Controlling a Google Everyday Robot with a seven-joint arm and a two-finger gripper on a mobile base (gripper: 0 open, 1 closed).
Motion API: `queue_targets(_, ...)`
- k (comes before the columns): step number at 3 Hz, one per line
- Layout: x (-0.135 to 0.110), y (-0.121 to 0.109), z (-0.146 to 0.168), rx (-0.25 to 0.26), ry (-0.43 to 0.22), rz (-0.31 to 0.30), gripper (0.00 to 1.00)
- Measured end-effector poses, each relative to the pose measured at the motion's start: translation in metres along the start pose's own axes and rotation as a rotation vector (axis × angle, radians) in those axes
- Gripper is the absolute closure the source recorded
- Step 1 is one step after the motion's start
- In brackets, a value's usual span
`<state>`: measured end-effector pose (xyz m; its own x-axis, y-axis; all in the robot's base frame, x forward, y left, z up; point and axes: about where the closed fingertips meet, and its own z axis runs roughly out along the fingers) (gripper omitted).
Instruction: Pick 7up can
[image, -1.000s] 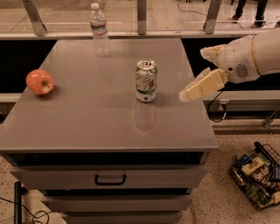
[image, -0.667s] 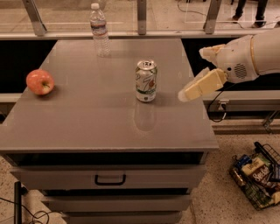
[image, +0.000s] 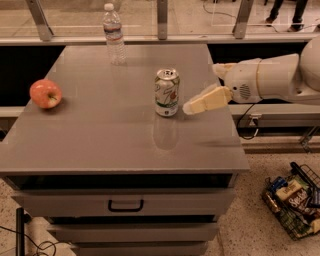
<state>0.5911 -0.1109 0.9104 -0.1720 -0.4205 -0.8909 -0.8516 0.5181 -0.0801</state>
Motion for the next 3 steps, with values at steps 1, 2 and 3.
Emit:
queue_targets(1,0.003,-0.009,0.032,0.009,-0.068,0.027,0.0)
queue_targets(2,0.0,-0.014,0.054,0.008,-0.119,0.034,0.0)
queue_targets(3,-0.006,-0.014,0.071,-0.007,-0.143,0.022,0.0)
